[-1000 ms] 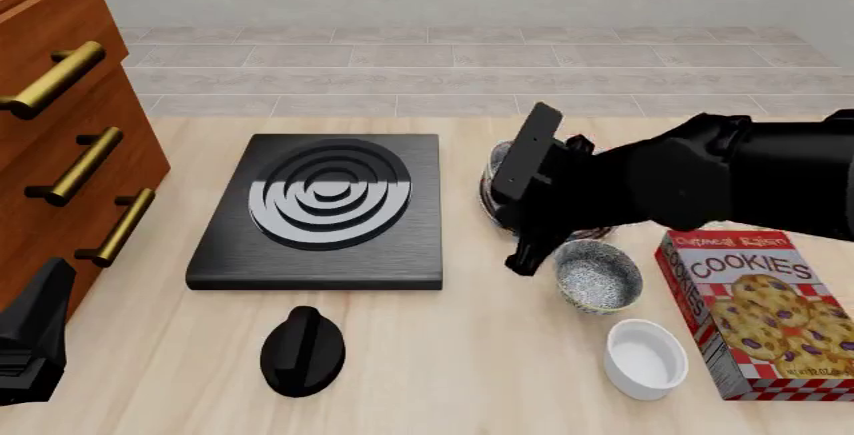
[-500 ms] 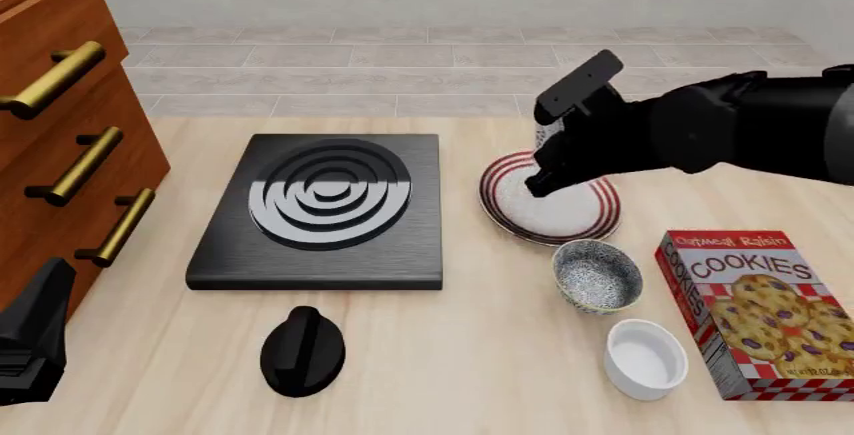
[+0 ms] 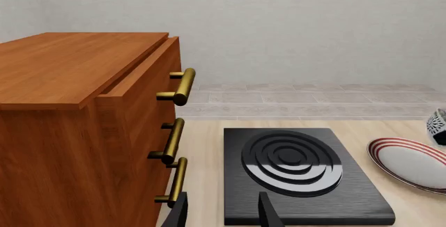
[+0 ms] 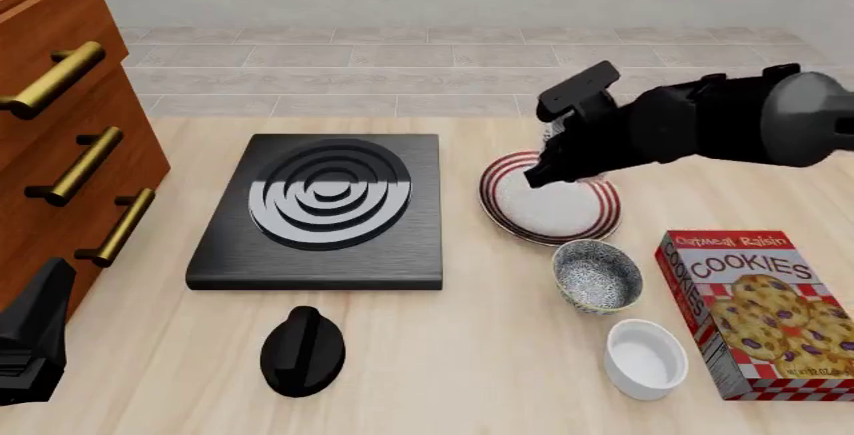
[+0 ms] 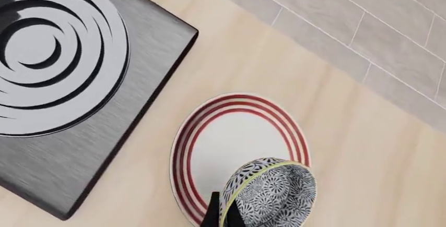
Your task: Pick the akita bowl from table center and place it on the plate.
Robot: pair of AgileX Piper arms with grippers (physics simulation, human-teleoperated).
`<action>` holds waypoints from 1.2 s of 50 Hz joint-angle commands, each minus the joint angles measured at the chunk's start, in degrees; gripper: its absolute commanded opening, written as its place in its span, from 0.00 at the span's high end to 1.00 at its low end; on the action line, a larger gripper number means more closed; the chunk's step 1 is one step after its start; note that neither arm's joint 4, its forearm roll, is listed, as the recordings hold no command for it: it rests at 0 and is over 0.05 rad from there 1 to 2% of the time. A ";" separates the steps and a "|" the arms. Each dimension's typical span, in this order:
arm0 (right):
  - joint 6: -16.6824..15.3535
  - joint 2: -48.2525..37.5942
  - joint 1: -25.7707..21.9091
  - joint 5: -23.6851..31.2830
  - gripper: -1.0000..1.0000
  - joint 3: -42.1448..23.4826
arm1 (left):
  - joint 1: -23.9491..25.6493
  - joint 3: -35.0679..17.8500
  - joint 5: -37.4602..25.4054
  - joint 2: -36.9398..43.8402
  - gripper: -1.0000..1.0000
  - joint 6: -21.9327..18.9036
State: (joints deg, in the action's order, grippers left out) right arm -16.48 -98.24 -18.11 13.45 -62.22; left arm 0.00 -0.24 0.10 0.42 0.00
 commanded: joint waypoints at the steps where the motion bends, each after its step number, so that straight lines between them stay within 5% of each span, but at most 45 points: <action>1: 1.96 -4.17 -0.84 0.78 1.00 -2.43 | 0.00 0.00 0.00 0.00 0.00 0.00; 35: 2.55 -11.74 1.63 0.14 1.00 -5.70 | 0.00 0.00 0.00 0.00 0.00 0.00; 60: 4.72 -13.41 0.38 -3.33 1.00 -2.32 | 0.00 0.00 0.00 0.00 0.00 0.00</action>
State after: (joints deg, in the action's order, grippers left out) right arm -12.48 -111.14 -17.48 11.13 -65.21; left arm 0.00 -0.24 0.10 0.42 0.00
